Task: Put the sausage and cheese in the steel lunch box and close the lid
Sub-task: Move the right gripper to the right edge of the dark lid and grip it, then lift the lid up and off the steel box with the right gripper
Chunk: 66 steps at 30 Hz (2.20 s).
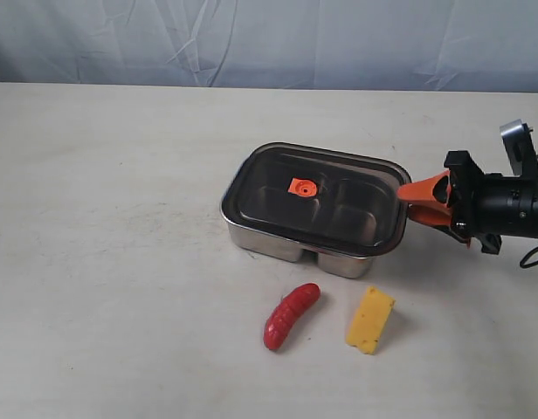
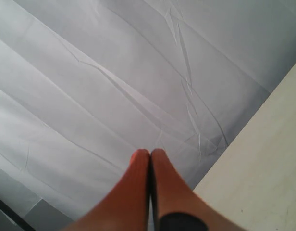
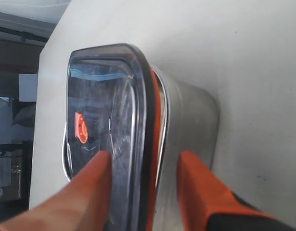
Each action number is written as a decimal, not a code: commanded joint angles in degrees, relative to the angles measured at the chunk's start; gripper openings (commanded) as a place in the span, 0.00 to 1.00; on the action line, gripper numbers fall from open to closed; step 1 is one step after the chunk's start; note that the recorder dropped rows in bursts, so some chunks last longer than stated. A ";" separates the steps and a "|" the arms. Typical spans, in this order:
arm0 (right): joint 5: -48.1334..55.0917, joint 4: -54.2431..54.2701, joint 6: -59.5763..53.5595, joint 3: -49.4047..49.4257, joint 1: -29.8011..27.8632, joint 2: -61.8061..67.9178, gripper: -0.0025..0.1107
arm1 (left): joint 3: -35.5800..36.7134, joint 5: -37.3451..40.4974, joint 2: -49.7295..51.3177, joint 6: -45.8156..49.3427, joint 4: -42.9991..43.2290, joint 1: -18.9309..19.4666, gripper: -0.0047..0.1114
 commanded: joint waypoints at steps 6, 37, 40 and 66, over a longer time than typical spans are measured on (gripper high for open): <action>1.20 1.22 -0.29 0.27 -0.04 0.35 0.23 | 0.16 0.07 -0.31 -0.13 -0.06 0.00 0.04; -0.21 1.52 -0.29 -0.20 4.19 0.35 0.23 | 0.16 -0.16 -0.31 -0.13 -0.06 0.00 0.04; -0.33 1.52 -0.29 -0.20 4.26 0.35 0.23 | 0.16 -0.16 -0.31 -0.13 -0.06 0.00 0.04; 4.00 1.52 -0.55 -0.20 4.26 -5.12 0.01 | 0.16 -0.16 -0.31 -0.13 -0.06 0.00 0.04</action>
